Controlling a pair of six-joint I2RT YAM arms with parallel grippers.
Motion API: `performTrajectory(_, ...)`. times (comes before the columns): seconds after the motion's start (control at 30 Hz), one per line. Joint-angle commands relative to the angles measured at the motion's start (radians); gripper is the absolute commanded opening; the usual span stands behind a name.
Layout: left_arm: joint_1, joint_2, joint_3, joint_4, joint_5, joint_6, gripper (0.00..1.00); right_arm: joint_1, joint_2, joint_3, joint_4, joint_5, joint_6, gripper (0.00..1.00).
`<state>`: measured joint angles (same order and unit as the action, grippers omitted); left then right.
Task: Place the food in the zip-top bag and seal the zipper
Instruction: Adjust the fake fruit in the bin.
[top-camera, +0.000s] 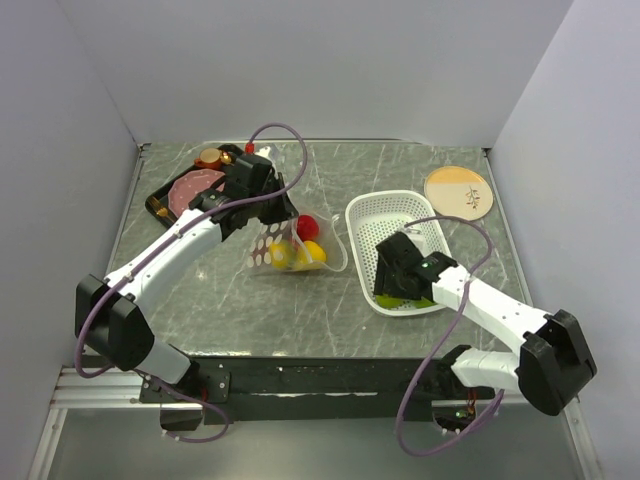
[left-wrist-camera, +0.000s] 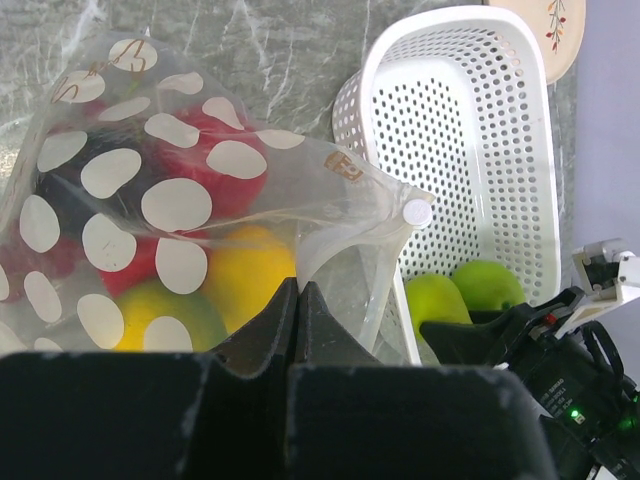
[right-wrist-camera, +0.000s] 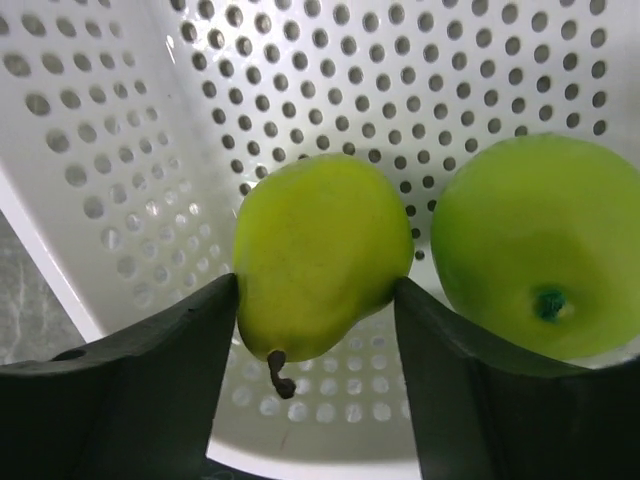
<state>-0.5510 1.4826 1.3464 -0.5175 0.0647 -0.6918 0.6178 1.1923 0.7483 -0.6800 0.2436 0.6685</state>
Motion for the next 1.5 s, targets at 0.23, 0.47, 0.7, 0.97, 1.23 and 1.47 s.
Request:
performTrajectory(0.23, 0.000, -0.018, 0.011, 0.005, -0.005, 0.024, 0.01, 0.005, 0.162, 0.042, 0.166, 0.054, 0.011, 0.45)
performTrajectory(0.47, 0.000, -0.030, 0.000, 0.008, -0.011, 0.020, 0.01, -0.041, 0.262, 0.172, 0.192, 0.141, -0.032, 0.44)
performTrajectory(0.7, 0.000, -0.036, -0.013, 0.008, -0.013, 0.017, 0.01, -0.104, 0.332, 0.223, 0.232, 0.114, -0.053, 0.85)
performTrajectory(0.97, 0.000, -0.033, -0.009, 0.010, -0.019, 0.018, 0.01, -0.115, 0.359, 0.230, 0.252, 0.114, -0.075, 0.94)
performTrajectory(1.23, 0.000, -0.024, -0.004, 0.011, -0.014, 0.020, 0.01, -0.176, 0.374, 0.261, 0.280, 0.079, -0.099, 0.95)
performTrajectory(1.47, 0.000, -0.030, -0.009, 0.007, -0.019, 0.020, 0.01, -0.181, 0.414, 0.267, 0.304, 0.028, -0.103, 0.94)
